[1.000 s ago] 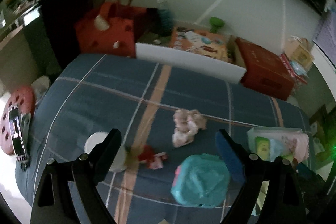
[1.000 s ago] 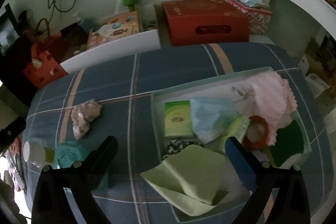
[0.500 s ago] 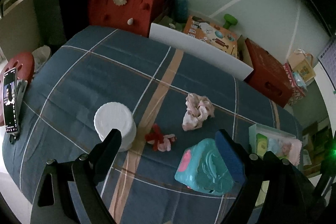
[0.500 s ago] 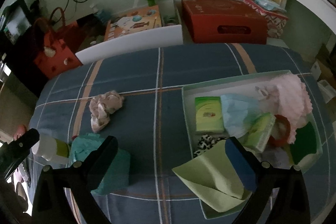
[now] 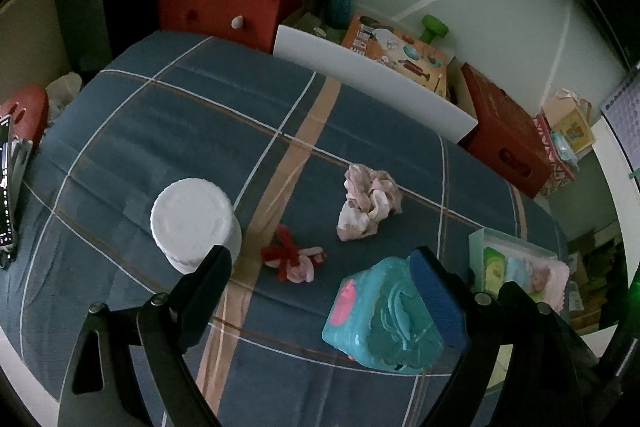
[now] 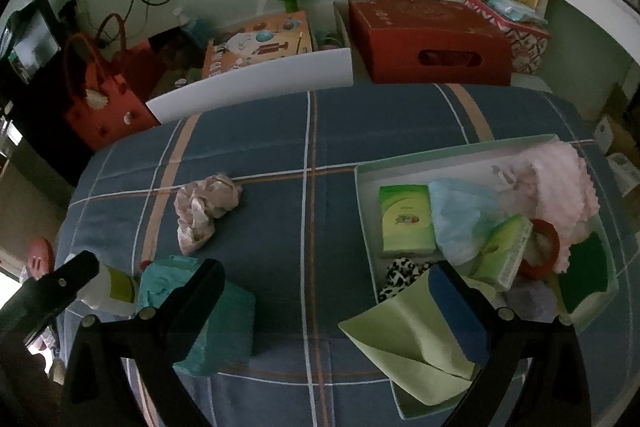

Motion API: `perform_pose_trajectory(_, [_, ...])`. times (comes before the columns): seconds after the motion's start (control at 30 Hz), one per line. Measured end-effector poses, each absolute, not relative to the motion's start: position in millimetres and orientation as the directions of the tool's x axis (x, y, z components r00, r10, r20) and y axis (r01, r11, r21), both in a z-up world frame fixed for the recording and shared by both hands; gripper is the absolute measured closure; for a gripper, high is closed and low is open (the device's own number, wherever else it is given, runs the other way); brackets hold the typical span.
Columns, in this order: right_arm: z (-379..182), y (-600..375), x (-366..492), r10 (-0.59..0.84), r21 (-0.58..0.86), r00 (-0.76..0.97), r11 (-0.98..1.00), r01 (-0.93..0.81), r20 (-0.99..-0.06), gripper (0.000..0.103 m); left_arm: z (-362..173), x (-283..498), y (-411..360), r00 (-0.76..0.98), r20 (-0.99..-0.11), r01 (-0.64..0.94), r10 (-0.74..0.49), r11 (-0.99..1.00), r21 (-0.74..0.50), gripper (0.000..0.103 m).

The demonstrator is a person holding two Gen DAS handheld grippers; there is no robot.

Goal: Organize soft objects
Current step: 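Withdraw both open tools from the tray back toward the remaining items, then grasp the red flower hair tie with the left tool while the right tool grasps the pink scrunchie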

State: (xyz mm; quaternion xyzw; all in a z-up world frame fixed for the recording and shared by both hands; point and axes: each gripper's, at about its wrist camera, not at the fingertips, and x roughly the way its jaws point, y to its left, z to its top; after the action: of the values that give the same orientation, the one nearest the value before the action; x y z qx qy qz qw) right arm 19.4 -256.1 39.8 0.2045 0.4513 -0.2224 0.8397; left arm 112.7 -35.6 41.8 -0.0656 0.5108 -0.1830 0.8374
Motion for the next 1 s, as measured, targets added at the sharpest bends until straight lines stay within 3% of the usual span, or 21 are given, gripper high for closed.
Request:
perform_pose_trajectory(0.53, [60,-274,66,0.013,0.255,0.489,0.866,0.431,-0.872,0.000,25,132,-54,0.277,-0.841,0.268,-0.466,0.877,-0.398,0.012])
perform_pose_trajectory(0.73, [56,-277,99,0.120,0.291,0.412,0.877,0.382,-0.903,0.000,30,143,-67,0.218,-0.868,0.343,-0.446,0.868,-0.360,0.012])
perform_pose_trajectory(1.0, [39,-280,142,0.161,0.272,0.296,0.880,0.389,-0.942,0.000,39,181,-73,0.166,-0.934,0.439,-0.317,0.872,-0.218,0.012])
